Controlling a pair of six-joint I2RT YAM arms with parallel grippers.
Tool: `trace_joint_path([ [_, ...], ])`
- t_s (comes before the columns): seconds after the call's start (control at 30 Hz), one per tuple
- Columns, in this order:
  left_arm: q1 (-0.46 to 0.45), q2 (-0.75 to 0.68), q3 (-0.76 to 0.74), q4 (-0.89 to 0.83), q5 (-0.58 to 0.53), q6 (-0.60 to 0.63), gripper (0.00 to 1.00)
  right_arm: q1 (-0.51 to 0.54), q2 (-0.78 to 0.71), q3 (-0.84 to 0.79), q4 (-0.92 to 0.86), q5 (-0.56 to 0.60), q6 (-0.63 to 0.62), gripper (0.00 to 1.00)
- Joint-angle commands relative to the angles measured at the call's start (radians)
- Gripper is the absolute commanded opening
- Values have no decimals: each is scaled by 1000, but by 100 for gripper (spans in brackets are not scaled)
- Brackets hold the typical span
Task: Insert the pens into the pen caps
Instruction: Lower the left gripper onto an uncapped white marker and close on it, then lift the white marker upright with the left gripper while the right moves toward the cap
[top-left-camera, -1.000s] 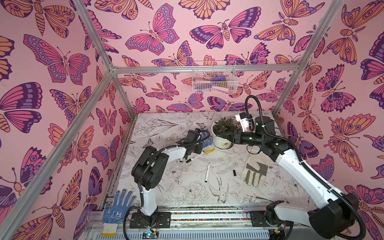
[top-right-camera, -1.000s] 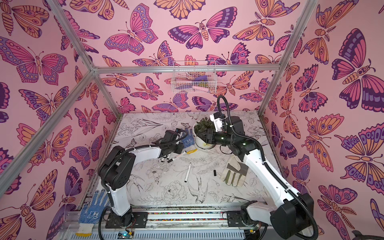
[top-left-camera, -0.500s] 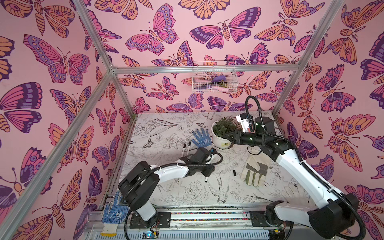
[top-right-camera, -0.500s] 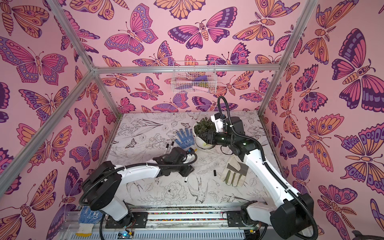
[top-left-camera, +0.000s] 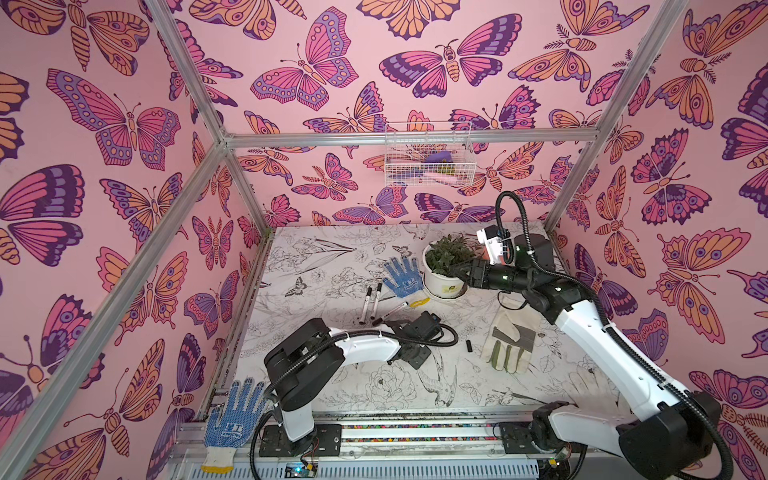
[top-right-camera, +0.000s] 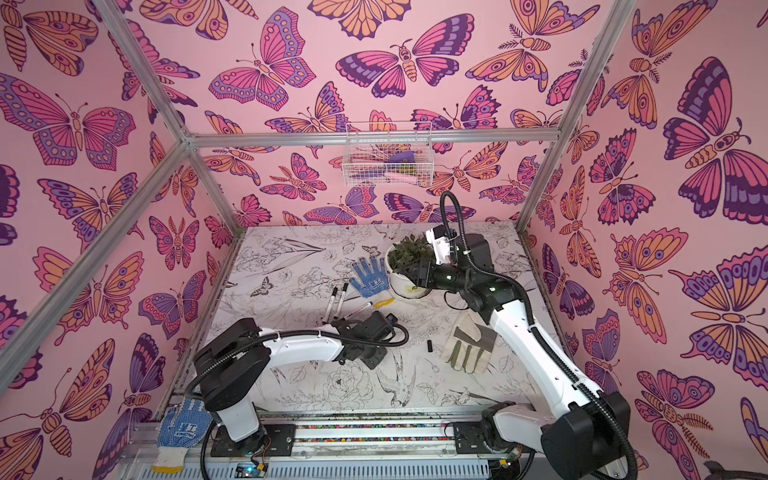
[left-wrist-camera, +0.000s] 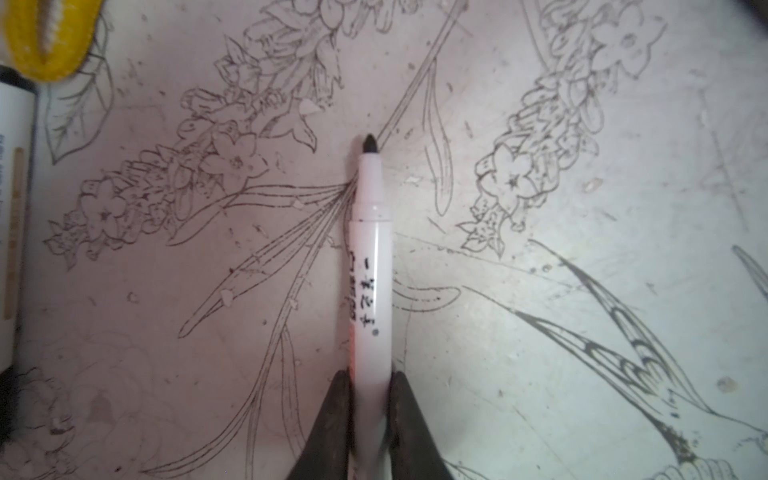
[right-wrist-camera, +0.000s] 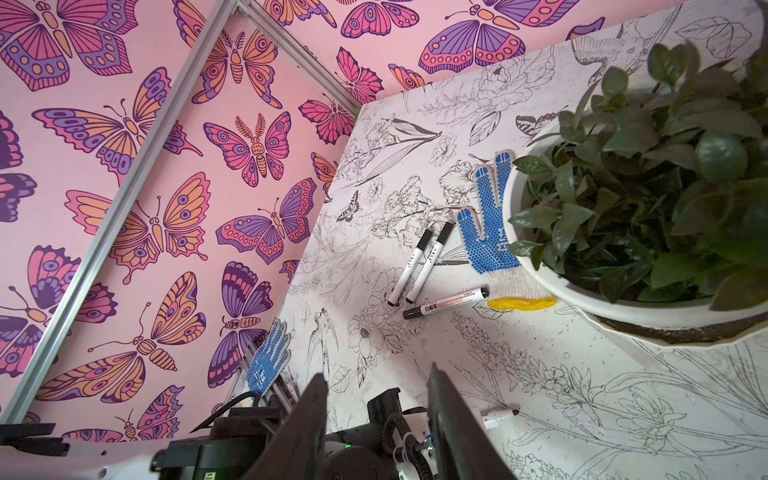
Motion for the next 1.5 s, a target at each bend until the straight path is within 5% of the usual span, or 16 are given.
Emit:
trace_joint_path([
  [0.0, 44, 37, -16, -98, 40, -16, 0, -11, -17, -16, -1, 23, -9, 42],
  [0.3, 202, -167, -4, 198, 301, -70, 0, -11, -4, -57, -30, 6, -31, 43],
  [0.6, 211, -249, -11, 470, 300, -201, 0, 1, 56, -92, 66, -64, 40, 44],
  [1.1, 193, -301, -65, 552, 326, -173, 0, 35, 169, -48, 162, -66, 70, 42],
  [1.3, 188, -309, -75, 574, 357, -156, 0, 47, 207, -39, 212, -64, 94, 34],
  [1.47, 188, -317, -82, 582, 352, -153, 0, 48, 220, -26, 206, -66, 98, 13],
])
